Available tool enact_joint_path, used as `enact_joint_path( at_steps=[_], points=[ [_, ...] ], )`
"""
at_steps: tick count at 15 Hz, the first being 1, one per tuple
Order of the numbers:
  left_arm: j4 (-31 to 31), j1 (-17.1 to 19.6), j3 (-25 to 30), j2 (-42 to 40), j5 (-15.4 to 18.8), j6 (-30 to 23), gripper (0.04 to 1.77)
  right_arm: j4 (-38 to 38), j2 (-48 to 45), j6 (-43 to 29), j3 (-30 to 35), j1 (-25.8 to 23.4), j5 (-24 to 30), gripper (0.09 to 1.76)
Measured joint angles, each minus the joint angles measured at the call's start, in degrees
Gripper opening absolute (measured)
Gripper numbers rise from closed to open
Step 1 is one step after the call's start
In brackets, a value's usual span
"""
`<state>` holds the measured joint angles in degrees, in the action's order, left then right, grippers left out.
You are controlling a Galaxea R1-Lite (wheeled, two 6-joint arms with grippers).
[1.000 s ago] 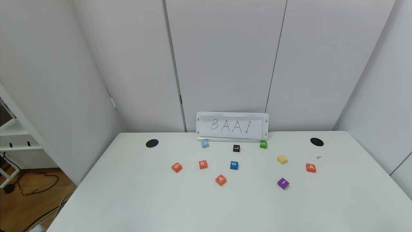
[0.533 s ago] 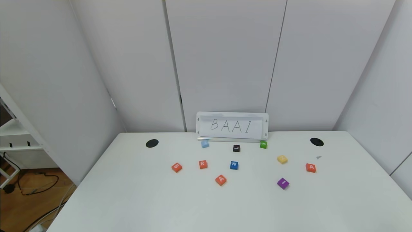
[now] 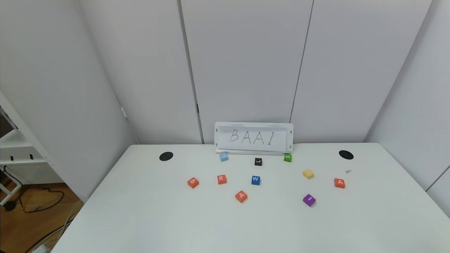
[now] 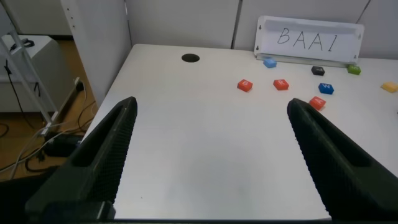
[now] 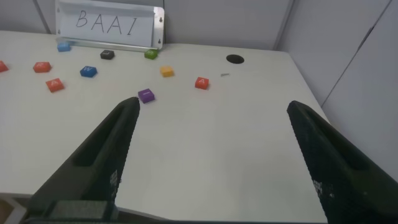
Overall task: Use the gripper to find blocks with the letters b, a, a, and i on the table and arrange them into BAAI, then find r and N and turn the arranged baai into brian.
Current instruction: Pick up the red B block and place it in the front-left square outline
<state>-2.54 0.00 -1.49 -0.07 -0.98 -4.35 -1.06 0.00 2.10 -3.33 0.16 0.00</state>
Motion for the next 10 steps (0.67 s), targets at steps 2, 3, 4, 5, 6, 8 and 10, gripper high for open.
enact_joint_path(
  at_steps=[2,3,4,5,6,8,10],
  points=[
    [1.06,0.0,-2.34,0.0,0.05,0.01,1.72,-1.91,0.33,0.01,-3.21,0.0,-0.05,1.71],
    [2.32,0.0,-3.78,0.0,0.02,0.12,1.72,-3.56,0.6,0.06,-5.35,0.0,-0.05,1.71],
    [3.99,0.0,-5.45,0.0,-0.02,0.37,1.72,-4.99,0.96,0.06,-7.64,0.0,-0.07,1.71],
    [6.12,0.0,-7.27,0.0,-0.04,0.56,1.72,-6.44,1.4,0.09,-9.73,0.0,-0.1,1.71],
    [8.33,0.0,-9.48,0.02,0.0,0.83,1.72,-7.72,2.06,0.13,-12.07,0.0,-0.13,1.71],
    [11.53,0.0,-13.64,0.4,0.11,1.43,1.72,-9.56,3.91,0.15,-16.1,-0.02,-0.18,1.71],
    [12.35,0.0,-17.08,2.18,0.24,2.24,1.72,-10.53,7.08,0.24,-19.79,-0.06,-0.98,1.71]
  ],
)
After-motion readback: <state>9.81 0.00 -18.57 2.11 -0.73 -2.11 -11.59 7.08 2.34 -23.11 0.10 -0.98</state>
